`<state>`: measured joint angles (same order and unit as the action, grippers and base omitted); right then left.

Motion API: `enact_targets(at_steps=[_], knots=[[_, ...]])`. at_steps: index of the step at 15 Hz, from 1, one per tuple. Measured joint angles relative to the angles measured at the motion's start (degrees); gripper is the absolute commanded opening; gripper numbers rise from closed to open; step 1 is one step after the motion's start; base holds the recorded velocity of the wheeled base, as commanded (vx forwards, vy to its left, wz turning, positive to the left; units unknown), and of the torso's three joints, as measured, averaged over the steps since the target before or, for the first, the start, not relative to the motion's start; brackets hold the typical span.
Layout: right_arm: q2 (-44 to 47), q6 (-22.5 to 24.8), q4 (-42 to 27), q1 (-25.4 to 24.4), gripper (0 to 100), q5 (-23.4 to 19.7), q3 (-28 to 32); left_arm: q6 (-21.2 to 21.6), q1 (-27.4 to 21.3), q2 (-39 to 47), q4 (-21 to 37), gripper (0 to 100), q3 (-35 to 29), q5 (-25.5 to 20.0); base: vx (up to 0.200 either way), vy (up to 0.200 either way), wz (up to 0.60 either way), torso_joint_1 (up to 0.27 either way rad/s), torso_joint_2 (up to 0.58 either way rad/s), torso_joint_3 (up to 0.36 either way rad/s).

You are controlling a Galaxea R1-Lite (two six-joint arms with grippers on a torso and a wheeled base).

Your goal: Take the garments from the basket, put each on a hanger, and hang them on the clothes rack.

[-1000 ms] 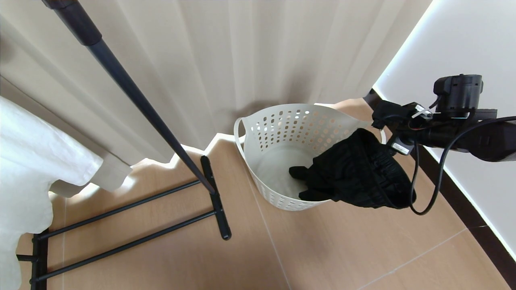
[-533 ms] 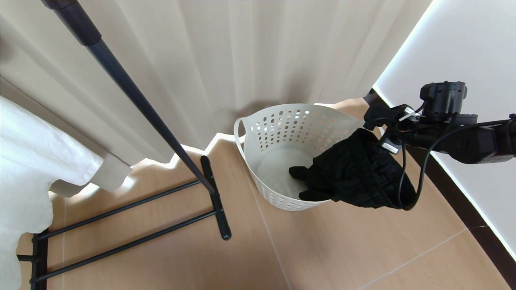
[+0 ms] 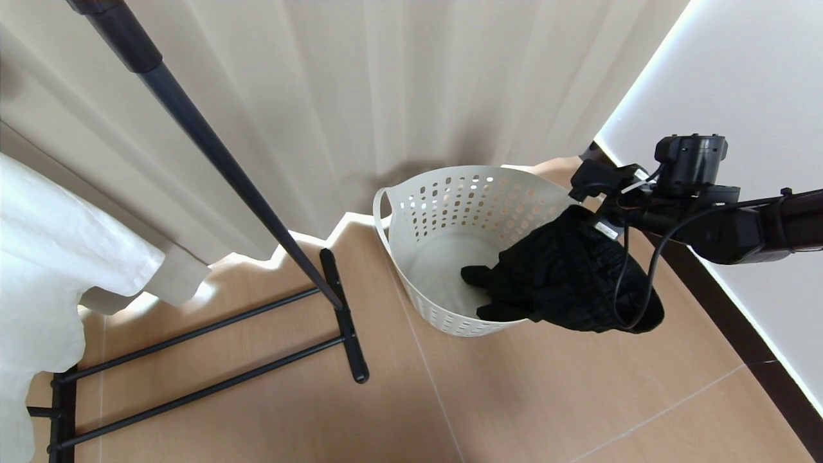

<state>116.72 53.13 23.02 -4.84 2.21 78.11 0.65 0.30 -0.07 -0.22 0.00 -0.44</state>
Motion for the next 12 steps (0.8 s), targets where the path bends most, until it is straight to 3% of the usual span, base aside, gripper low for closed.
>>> enact_targets(at_steps=[1,2,7,12], knots=[[0.1,-0.1,0.3,-0.1,100,0.0,0.0,0.0,0.0,0.0,0.0,100,0.0,0.0,0.000,0.000,0.00,0.000,0.00,0.000],[0.4,-0.3,1.7,-0.1,0,0.4,0.0,0.0,0.0,0.0,0.0,100,0.0,0.0,0.000,0.000,0.00,0.000,0.00,0.000],[0.8,-0.9,2.5,-0.2,0,0.9,-0.4,0.0,0.0,0.0,0.0,100,0.0,0.0,0.000,0.000,0.00,0.000,0.00,0.000],[-3.1,-7.7,2.3,-0.2,0,0.2,-1.5,0.0,0.0,0.0,0.0,100,0.0,0.1,0.000,0.000,0.00,0.000,0.00,0.000]])
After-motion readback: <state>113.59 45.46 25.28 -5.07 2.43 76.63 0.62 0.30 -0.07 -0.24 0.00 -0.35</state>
